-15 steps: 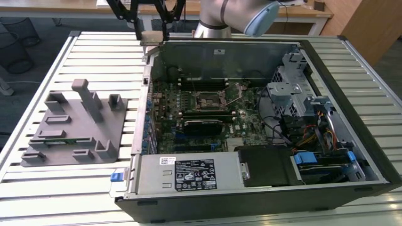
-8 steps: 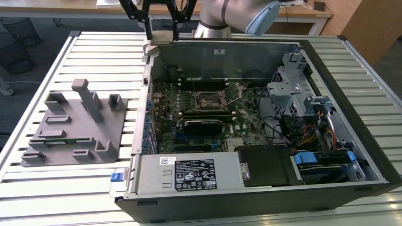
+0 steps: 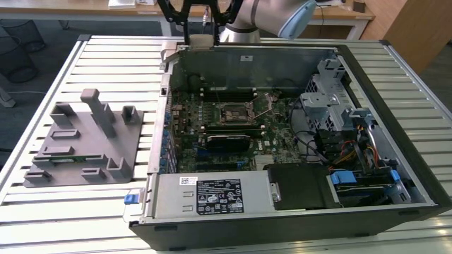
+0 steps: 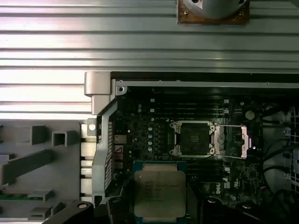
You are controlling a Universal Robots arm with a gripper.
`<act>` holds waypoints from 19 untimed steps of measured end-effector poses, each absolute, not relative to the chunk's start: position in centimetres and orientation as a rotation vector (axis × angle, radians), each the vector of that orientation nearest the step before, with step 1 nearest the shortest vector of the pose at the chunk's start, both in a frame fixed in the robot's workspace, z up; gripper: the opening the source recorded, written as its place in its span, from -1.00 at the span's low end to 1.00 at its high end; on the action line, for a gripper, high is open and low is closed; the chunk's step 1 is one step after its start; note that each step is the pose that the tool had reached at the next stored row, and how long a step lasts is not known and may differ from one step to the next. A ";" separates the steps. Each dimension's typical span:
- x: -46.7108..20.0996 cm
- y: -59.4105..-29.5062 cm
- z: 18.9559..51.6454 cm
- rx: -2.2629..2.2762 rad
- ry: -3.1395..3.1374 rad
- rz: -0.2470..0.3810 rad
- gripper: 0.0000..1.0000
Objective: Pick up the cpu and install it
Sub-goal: 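Pick up the cpu and move it towards the insertion slot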
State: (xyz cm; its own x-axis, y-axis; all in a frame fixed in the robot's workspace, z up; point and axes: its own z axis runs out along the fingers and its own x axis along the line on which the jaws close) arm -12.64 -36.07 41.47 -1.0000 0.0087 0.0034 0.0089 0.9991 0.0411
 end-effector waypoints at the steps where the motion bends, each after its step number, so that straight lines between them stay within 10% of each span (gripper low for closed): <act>1: -12.2 -36.1 41.5 -0.014 -3.138 -0.065 0.08; 19: -6.5 -36.1 41.4 -0.014 -3.138 -0.065 0.08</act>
State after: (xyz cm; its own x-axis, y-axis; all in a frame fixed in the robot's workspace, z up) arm -6.53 -36.05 41.44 -1.0000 0.0087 0.0034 0.0088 0.9991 0.0414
